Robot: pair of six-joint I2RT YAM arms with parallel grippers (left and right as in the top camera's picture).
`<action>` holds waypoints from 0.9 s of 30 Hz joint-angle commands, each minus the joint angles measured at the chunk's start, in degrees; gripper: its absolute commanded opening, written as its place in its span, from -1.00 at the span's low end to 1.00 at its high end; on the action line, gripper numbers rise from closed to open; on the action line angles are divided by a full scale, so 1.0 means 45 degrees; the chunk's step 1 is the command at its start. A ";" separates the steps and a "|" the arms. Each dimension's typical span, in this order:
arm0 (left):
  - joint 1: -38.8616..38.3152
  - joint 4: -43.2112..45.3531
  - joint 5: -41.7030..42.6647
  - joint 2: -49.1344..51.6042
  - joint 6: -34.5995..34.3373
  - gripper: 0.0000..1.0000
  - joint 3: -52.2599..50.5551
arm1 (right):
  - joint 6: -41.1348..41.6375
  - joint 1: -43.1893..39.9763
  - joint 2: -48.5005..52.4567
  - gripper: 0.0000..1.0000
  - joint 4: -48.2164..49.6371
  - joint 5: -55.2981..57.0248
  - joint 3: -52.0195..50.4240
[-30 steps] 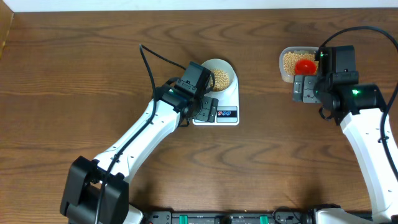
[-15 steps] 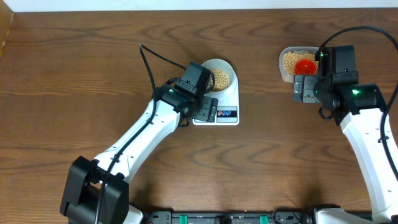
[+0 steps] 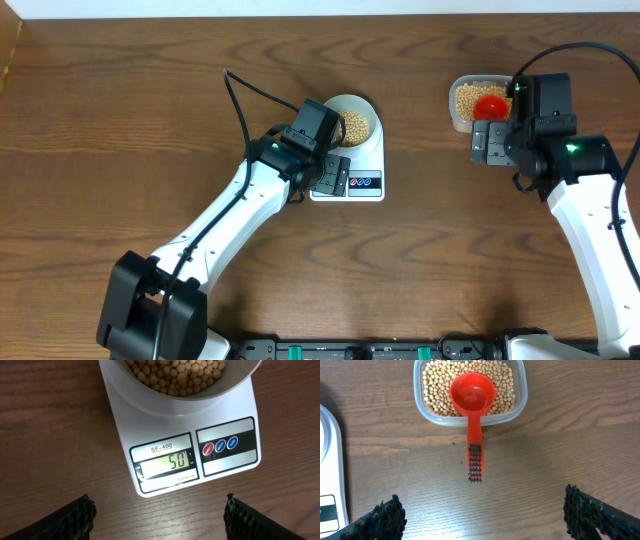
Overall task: Scoop item into bowl and weigh 50g on scale
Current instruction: 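Hold the left gripper at the scale front beside the display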
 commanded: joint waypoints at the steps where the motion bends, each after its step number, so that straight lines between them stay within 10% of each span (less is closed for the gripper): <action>1: 0.0015 0.0107 -0.0175 0.0136 -0.0151 0.69 -0.0068 | -0.0117 0.0053 -0.0117 0.98 -0.0019 -0.0029 0.0243; 27: 0.0015 0.2021 -0.0170 0.0136 0.1996 0.69 -0.0068 | -0.0121 0.0053 -0.0117 0.99 -0.0019 -0.0029 0.0243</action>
